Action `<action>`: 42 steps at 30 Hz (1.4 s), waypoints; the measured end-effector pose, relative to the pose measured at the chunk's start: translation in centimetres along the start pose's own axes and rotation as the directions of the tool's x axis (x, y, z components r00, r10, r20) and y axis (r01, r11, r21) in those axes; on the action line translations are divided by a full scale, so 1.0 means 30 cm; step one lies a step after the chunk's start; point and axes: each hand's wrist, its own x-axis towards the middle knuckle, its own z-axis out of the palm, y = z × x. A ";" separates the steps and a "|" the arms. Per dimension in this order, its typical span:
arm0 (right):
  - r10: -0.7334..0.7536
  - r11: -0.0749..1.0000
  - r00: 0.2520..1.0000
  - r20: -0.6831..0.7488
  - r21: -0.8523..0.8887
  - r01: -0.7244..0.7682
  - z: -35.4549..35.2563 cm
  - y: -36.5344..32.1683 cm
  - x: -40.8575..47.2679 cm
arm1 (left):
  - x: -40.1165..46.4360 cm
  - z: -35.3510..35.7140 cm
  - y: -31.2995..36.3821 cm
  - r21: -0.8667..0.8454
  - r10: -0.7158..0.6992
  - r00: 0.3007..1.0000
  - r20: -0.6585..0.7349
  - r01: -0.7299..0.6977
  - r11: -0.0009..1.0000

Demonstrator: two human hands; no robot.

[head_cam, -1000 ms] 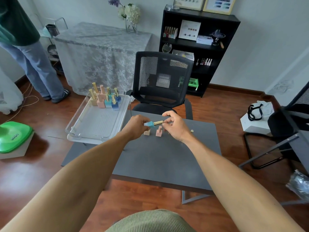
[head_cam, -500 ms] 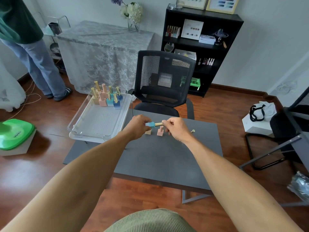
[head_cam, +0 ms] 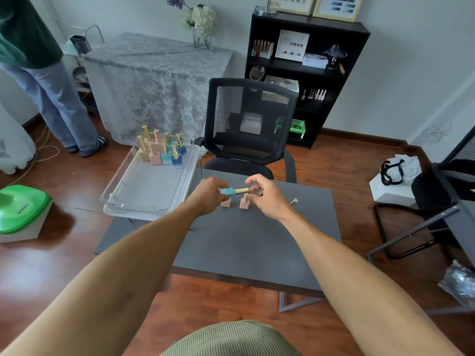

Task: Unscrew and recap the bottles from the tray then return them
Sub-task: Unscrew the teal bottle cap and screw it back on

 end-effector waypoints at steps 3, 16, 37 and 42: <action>-0.011 1.000 1.000 -0.027 0.014 0.011 0.007 0.003 0.006 | 0.001 0.003 0.001 0.009 0.013 1.000 0.015 -0.013 1.000; 0.128 0.992 0.992 -0.016 0.014 -0.128 0.011 -0.006 0.005 | 0.002 0.008 -0.004 0.002 0.013 1.000 0.022 -0.013 1.000; 0.049 0.998 0.997 0.054 -0.038 -0.047 -0.004 0.010 0.025 | 0.033 0.027 -0.014 0.102 0.093 0.996 -0.005 -0.092 0.990; 0.111 0.994 0.992 0.051 0.001 -0.112 0.002 0.029 0.040 | 0.039 0.027 -0.015 0.148 0.124 0.992 -0.024 -0.119 0.982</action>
